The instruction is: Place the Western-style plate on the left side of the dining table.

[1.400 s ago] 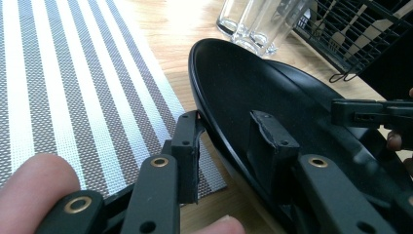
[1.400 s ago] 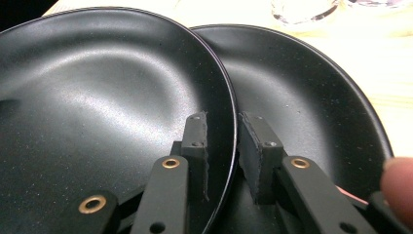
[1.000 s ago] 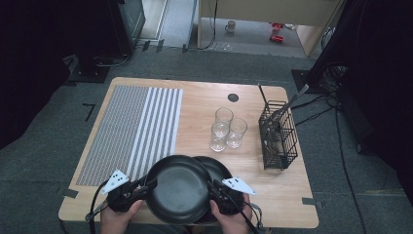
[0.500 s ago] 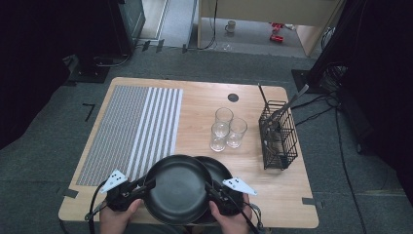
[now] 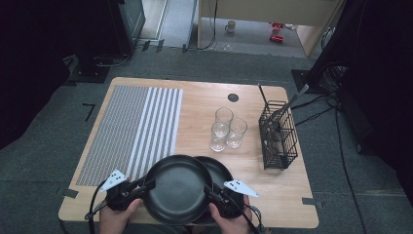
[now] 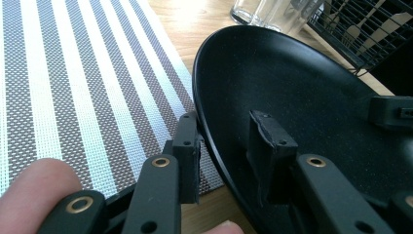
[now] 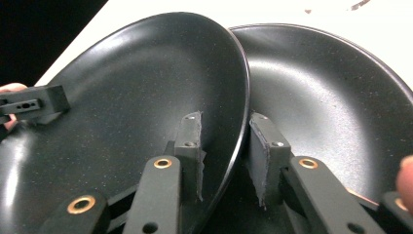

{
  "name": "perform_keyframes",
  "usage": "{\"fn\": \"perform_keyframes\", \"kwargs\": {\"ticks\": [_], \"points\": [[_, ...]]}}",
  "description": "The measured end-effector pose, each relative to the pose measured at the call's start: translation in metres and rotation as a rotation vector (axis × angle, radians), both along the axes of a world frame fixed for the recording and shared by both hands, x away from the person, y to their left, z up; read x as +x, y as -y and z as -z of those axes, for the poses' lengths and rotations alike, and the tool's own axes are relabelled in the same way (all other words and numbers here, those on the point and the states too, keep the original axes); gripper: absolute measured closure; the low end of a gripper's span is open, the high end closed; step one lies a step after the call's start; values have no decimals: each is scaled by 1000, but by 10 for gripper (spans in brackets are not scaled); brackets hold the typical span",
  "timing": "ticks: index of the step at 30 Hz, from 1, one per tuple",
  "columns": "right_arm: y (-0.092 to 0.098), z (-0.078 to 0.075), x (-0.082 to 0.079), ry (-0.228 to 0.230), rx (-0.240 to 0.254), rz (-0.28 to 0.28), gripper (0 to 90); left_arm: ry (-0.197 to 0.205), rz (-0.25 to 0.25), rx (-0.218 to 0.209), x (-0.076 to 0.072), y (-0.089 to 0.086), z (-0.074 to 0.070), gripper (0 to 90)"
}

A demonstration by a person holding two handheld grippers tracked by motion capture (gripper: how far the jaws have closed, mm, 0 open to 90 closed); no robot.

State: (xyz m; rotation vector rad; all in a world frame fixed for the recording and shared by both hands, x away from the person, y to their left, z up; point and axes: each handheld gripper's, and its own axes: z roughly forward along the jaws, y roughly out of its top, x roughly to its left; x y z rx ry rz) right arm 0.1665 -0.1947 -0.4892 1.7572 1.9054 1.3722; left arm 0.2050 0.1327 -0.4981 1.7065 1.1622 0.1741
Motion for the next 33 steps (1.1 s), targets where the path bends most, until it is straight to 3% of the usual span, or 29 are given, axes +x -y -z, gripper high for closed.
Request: {"fn": "perform_keyframes", "kwargs": {"ticks": [7, 12, 19, 24, 33], "points": [[0, 1, 0, -11, 23, 12, 704, 10, -20, -4, -2, 2, 1, 669], [-1, 1, -2, 18, 9, 13, 701, 23, -25, 3, -3, 3, 3, 654], [-4, 1, -3, 11, 14, 38, 709, 30, -27, 4, -4, 4, 3, 649], [-3, 1, -2, -2, 49, 61, 729, 10, -39, -17, -5, 3, 4, 653], [-5, 1, 0, -7, 52, 70, 734, -31, -46, -66, -3, 0, 5, 679]]}}
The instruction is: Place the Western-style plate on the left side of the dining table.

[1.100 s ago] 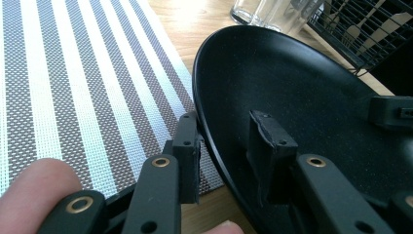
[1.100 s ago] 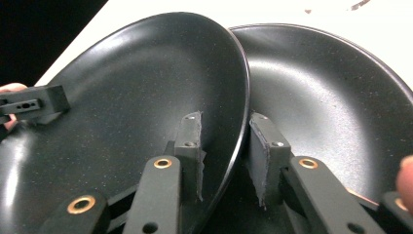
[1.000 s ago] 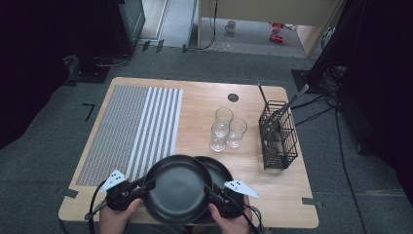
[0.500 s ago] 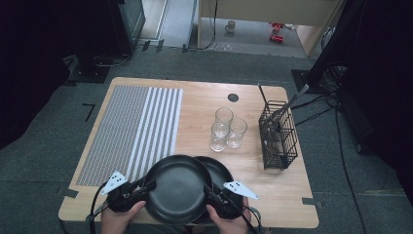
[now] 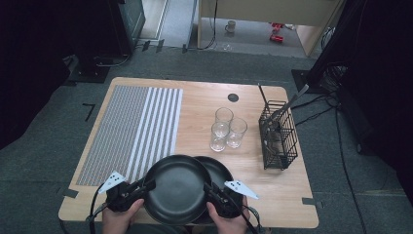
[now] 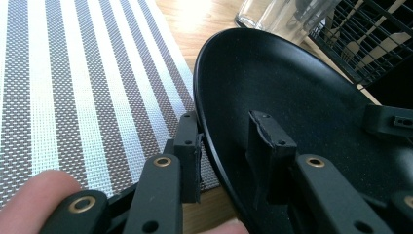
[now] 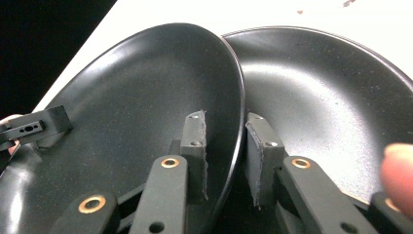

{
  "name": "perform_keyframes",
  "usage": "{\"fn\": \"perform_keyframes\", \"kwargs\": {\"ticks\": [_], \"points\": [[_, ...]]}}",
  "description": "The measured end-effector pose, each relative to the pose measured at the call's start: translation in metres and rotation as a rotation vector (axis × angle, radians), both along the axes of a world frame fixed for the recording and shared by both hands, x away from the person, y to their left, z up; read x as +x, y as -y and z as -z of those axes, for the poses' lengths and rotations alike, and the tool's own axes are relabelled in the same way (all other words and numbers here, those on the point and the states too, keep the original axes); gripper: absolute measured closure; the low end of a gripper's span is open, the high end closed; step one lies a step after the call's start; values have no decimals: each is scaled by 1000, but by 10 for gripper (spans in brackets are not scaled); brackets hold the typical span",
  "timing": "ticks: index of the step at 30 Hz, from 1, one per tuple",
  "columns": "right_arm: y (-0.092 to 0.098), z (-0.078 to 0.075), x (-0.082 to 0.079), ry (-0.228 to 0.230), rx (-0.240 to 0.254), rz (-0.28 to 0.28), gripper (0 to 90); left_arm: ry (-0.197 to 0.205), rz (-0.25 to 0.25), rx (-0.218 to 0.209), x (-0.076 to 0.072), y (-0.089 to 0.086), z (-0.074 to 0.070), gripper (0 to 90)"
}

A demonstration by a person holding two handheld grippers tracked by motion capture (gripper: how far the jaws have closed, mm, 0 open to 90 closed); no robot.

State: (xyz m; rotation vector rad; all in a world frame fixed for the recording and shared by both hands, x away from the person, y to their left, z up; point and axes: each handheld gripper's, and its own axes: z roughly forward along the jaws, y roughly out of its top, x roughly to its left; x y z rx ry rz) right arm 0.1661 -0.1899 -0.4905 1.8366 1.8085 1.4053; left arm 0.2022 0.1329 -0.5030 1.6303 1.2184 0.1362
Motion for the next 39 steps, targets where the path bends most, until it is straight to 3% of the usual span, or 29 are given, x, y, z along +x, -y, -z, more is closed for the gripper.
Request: {"fn": "perform_keyframes", "kwargs": {"ticks": [7, 10, 18, 25, 26, 27, 29, 34, 39], "points": [[0, 0, 2, 5, 10, 4, 743, -42, 26, -33, 5, -5, 1, 695], [-1, 0, 2, 9, 12, 7, 745, -40, 20, -39, 5, -5, 2, 696], [0, -1, 2, 11, 10, 5, 745, -51, -1, -18, 4, -1, -1, 683], [0, -1, 3, 8, 16, 9, 750, -75, -6, -90, 6, -5, 1, 722], [0, -1, 3, 17, 17, 11, 751, -75, -6, -90, 6, -5, 1, 734], [1, -2, 3, 22, 18, 12, 756, -71, -7, -121, 6, -7, 0, 747], [1, -3, 4, 30, 31, 16, 762, -56, -9, -145, 6, -9, -2, 764], [0, -7, 8, 45, 38, 32, 766, -33, -8, -164, 7, -11, -8, 789], [-1, -8, 11, 45, 51, 40, 776, -40, -17, -170, 8, -11, -8, 791]]}}
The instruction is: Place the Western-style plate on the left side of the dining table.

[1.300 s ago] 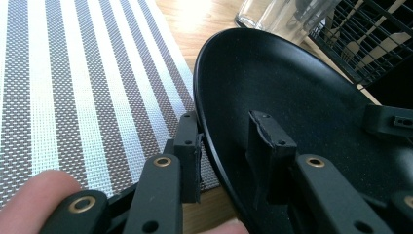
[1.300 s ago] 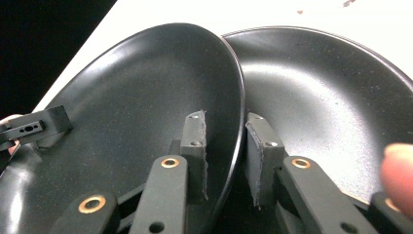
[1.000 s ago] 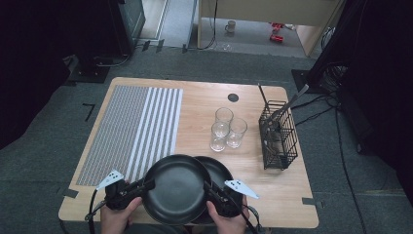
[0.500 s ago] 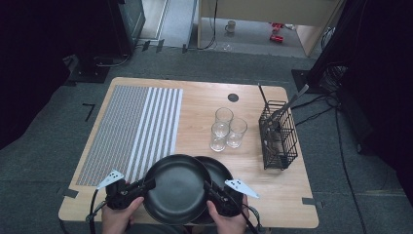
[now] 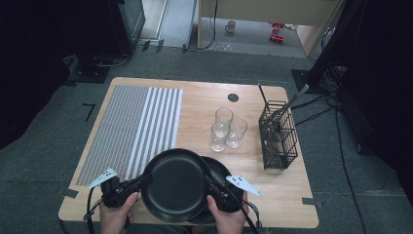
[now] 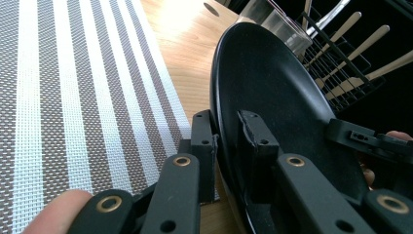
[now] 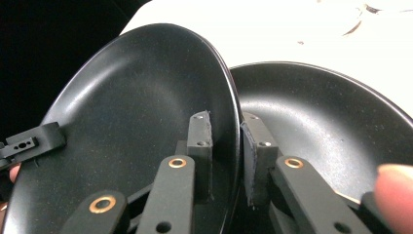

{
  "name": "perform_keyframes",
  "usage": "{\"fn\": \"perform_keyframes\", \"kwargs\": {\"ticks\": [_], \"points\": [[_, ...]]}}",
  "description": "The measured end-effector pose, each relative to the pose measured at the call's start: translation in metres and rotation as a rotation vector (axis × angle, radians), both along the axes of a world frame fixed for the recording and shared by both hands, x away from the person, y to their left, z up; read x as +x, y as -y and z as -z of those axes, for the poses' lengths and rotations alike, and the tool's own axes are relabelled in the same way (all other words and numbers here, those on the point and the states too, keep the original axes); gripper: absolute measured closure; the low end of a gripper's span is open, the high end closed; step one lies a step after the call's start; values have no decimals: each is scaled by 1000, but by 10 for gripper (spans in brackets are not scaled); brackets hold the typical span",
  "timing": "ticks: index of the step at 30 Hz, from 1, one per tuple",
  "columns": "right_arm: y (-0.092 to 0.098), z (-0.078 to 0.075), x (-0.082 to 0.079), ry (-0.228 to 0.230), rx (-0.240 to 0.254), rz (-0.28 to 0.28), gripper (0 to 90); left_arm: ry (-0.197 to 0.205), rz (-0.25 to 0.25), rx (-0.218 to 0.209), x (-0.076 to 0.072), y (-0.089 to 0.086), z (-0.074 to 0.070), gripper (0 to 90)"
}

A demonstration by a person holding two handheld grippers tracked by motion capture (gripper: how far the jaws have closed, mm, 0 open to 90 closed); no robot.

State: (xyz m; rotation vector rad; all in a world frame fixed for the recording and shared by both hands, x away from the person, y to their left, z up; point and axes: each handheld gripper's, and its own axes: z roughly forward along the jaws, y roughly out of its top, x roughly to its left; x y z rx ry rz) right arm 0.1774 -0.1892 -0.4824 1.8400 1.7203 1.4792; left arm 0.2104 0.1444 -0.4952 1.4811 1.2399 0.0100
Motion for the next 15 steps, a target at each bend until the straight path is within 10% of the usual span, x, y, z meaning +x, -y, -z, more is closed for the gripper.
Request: {"fn": "perform_keyframes", "kwargs": {"ticks": [15], "points": [[-3, -8, 11, 32, 25, -13, 793, 19, 5, -20, 5, -8, -8, 808]]}}
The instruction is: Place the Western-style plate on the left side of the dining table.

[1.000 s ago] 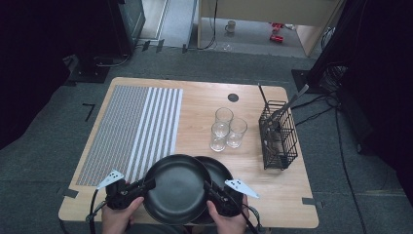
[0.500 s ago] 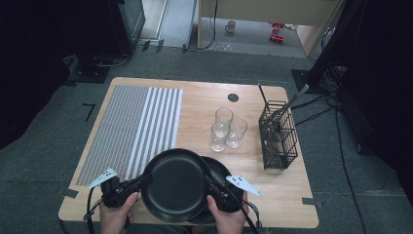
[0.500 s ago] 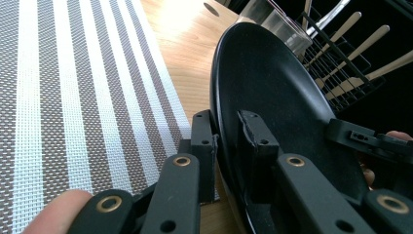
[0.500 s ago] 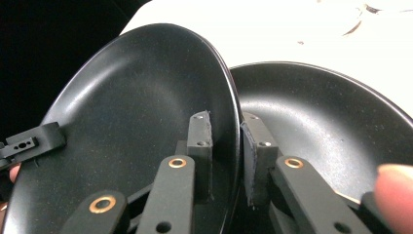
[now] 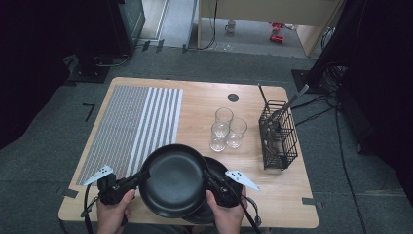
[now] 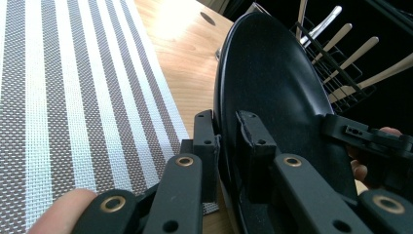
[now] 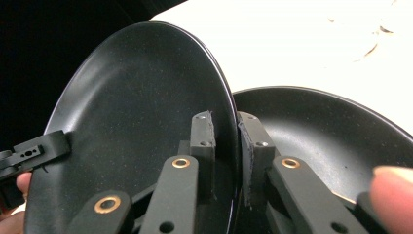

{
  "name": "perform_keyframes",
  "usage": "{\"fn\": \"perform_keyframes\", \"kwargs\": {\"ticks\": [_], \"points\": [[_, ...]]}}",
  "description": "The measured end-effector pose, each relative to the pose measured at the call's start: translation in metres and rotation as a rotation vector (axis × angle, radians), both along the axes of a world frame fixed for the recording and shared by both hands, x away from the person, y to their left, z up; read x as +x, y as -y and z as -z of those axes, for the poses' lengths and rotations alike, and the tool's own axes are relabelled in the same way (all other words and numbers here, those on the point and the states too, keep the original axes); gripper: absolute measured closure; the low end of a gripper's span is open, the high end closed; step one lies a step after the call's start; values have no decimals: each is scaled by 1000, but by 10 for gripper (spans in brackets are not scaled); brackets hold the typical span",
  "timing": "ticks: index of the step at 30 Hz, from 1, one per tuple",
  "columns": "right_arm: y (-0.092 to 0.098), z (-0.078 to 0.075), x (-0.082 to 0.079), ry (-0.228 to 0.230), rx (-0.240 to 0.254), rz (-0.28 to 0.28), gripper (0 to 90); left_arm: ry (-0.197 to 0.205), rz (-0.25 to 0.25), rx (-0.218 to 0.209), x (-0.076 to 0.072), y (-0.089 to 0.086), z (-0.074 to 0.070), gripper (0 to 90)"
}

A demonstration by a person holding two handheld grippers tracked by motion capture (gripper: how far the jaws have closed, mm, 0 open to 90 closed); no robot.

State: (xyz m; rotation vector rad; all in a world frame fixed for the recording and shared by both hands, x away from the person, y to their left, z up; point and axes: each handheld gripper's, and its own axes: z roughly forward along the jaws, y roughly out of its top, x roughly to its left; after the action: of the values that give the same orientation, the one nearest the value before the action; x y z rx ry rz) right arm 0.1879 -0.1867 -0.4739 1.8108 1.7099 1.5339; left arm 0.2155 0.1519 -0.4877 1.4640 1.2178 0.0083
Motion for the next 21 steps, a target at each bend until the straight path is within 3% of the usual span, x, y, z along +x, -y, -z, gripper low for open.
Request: {"fn": "perform_keyframes", "kwargs": {"ticks": [5, 21], "points": [[-1, -3, 2, 0, 10, -8, 795, -5, 4, -25, 2, -4, -2, 817], [-8, -13, 12, 18, 12, -29, 794, 21, -3, -18, 4, -13, -12, 817]]}}
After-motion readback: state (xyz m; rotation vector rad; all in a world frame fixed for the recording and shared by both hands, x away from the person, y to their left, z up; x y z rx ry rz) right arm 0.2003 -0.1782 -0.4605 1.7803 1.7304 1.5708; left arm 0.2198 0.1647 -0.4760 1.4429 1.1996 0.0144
